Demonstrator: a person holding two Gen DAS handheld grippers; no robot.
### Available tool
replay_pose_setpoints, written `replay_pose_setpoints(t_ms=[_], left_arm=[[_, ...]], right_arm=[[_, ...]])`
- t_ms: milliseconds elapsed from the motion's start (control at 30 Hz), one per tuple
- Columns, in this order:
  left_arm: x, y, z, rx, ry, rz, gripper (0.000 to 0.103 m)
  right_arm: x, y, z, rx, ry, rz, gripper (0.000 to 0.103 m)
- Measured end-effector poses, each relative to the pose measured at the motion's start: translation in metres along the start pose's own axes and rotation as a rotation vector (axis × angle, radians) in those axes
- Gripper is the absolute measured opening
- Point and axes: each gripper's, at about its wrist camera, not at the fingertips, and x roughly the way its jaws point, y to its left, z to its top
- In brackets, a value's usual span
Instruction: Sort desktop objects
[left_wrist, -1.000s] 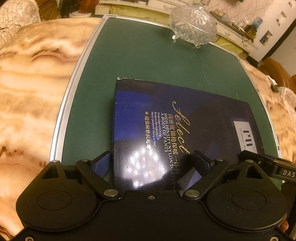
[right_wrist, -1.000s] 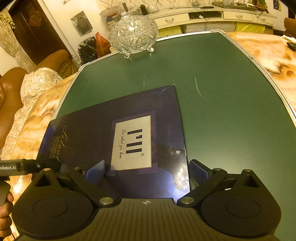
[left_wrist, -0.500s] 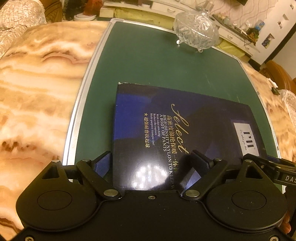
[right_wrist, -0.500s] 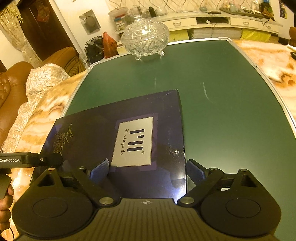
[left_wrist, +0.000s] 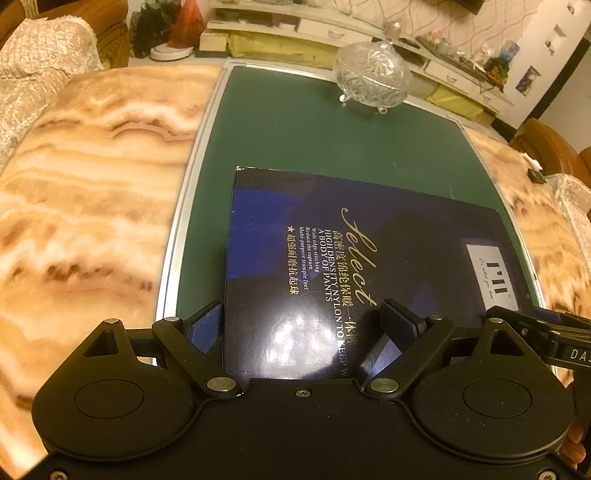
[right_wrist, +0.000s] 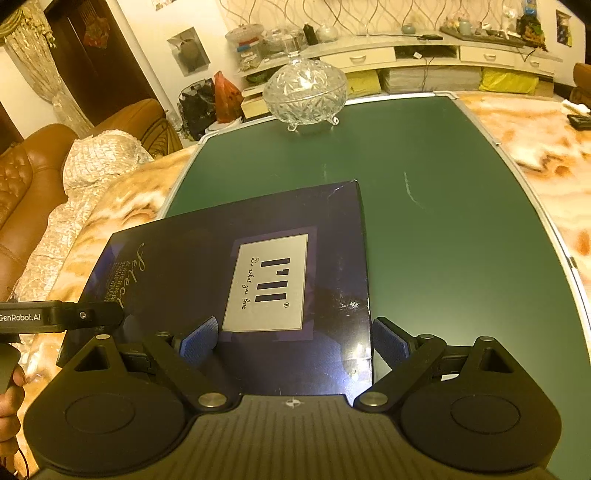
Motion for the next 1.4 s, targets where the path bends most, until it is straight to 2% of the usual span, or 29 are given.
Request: replay_pose_setpoints(t_ms=[700, 1067, 1400], left_arm=[[-0.112, -0.031, -0.108, 0.059, -0.020, 0.000, 0.090], [-0.136, -0.039, -0.158, 0.093, -0.011, 0.023, 0.091], [-0.136, -0.041, -0.186, 0.110, 0.015, 0.040, 0.091]], right_arm=[[-0.124, 0.020, -0.095, 0.020, -0.038, -0.031, 0.094], [-0.153, 0.015, -0.147, 0.052, -0.028, -0.014, 0.094], [-0.155, 0.010, -0.176, 0.067, -0.004, -0.019, 0.094]])
